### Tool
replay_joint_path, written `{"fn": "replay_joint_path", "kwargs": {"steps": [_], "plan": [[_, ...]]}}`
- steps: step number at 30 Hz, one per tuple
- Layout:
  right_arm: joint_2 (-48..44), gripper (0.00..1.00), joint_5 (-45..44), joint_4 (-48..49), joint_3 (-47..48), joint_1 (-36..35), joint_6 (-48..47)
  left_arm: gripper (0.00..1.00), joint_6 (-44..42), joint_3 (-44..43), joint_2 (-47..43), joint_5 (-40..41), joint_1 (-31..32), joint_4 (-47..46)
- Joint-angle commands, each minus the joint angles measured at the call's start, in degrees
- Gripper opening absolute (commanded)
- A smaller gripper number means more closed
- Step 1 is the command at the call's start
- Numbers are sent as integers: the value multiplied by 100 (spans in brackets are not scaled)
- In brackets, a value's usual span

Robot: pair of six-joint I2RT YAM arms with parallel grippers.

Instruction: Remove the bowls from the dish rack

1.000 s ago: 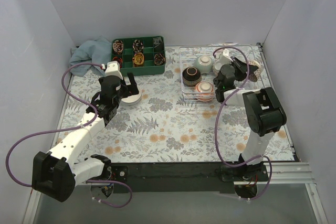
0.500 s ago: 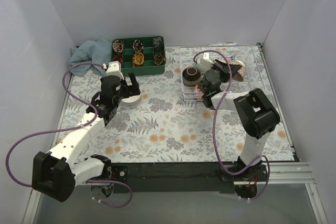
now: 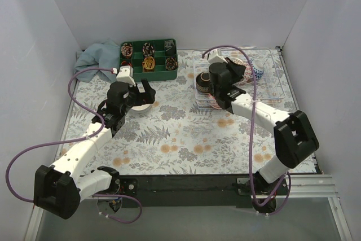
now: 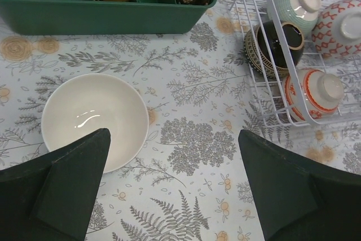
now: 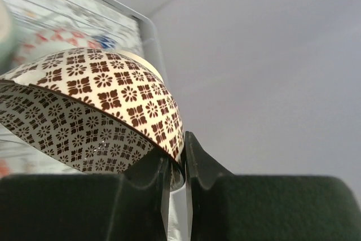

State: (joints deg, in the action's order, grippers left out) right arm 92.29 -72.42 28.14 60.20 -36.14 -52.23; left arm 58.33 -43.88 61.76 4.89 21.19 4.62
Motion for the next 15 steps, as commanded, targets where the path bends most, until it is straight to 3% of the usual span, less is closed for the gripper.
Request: {"fn": "replay_joint_path", "kwargs": {"steps": [1,9,15], "plan": [[-668,1,1597,-3411,686,37,3666,98,56,81,-181,-479,26,-128],[-1046,1,3900,-5351,1106,46,5387,98,504,64,-445,-1358,87,-58],[-1301,1,5815,-5740,1186,37,6110,98,847,72,-507,-1289,587,-32]]}}
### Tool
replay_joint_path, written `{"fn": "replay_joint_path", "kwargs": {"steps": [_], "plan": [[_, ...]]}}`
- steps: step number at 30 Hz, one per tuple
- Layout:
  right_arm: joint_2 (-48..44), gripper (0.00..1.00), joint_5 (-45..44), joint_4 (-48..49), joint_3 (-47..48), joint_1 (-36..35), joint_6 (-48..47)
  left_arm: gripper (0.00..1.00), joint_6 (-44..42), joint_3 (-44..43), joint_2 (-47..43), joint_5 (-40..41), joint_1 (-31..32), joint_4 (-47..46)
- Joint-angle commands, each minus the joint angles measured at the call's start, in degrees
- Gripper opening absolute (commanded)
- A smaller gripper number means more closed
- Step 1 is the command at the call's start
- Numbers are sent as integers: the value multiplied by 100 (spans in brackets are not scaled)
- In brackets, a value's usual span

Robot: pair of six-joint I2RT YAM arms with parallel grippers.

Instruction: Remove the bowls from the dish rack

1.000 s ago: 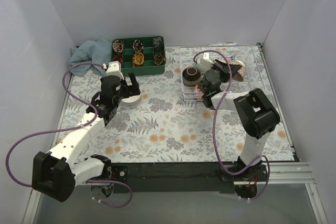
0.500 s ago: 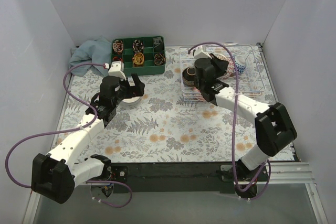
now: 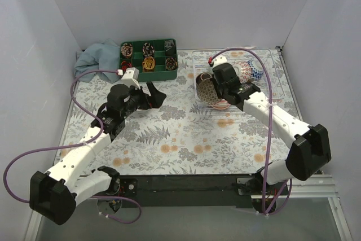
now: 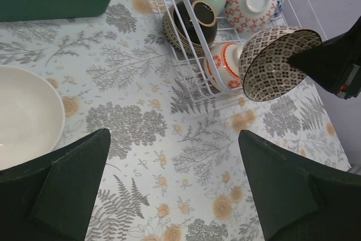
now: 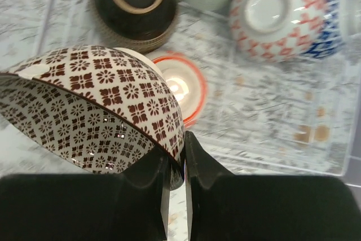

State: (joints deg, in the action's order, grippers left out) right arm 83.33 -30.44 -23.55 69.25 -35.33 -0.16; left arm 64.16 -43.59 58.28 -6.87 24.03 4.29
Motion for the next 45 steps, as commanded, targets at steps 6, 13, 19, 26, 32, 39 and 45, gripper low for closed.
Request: {"fn": "replay_joint_path", "kwargs": {"steps": [6,13,19,26,32,39,45], "plan": [[-546,1,2883,-633,273,-44,1457,98,343,-149,104,580,1120,1],[-590,1,3368,-616,19,-44,1774,98,544,-325,622,1441,1937,1],[-599,1,3492,-545,-193,-53,1906,95,975,-378,1027,2084,2386,19],[-581,1,3518,-440,-386,-132,2038,71,1230,-668,1616,3190,2887,177],[-590,3,3351,-396,-509,-237,2064,25,1415,-958,1994,3667,3116,616],[-633,29,3579,-273,-667,-290,1977,0,1520,-1186,2187,3755,3116,1046],[-1063,62,3370,-203,-834,-281,1827,0,1529,-1213,2222,3290,2539,1407]]}}
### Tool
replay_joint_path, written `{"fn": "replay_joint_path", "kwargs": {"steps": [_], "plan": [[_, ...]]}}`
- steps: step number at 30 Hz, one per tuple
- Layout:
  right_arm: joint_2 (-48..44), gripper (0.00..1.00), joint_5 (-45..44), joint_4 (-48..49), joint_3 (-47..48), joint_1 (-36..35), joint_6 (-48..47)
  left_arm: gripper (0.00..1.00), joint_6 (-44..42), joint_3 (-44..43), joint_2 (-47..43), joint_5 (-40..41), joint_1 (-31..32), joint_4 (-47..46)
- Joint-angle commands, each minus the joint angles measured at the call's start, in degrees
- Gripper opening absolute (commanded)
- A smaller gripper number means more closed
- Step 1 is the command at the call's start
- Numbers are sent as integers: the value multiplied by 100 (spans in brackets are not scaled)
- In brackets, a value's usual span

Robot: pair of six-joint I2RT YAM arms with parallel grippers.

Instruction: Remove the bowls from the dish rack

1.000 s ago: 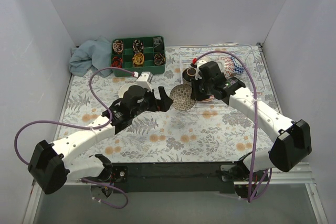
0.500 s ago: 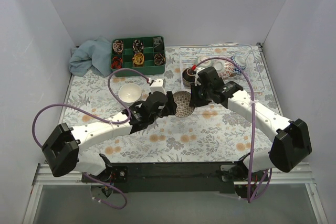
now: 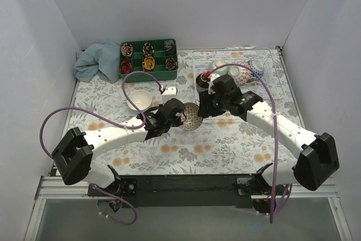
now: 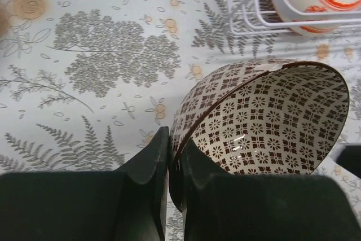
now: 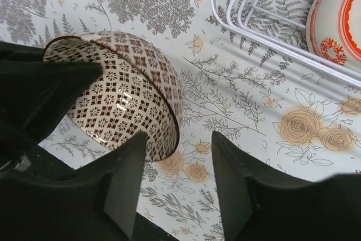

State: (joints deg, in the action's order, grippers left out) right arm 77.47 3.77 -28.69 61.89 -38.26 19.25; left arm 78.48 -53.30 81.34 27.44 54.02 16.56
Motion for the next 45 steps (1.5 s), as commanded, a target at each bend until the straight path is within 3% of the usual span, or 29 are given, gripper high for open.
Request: {"fn": "replay_joint_path", "kwargs": {"steps": [1,12,25,29,30,37,45], "plan": [[-540,65,-95,320,-124,12,-131,0,63,-251,-75,-273,-576,207],[-1366,72,-649,654,-766,12,-272,0,-368,-690,715,-1836,-2016,190],[-1647,74,-922,698,-1065,55,-325,0,-667,-1367,1947,-2630,-2756,5],[-1621,76,-1010,715,-1056,126,-342,17,-729,-1368,1973,-2718,-2800,5],[-1621,76,-1010,733,-1021,143,-342,27,-746,-1367,1947,-2726,-2800,-3],[-1375,79,-1036,733,-679,459,-457,62,-860,-1315,1403,-2735,-2800,102],[-831,86,-861,733,-20,1364,-676,89,-1308,-1604,560,-2859,-2800,515]]}}
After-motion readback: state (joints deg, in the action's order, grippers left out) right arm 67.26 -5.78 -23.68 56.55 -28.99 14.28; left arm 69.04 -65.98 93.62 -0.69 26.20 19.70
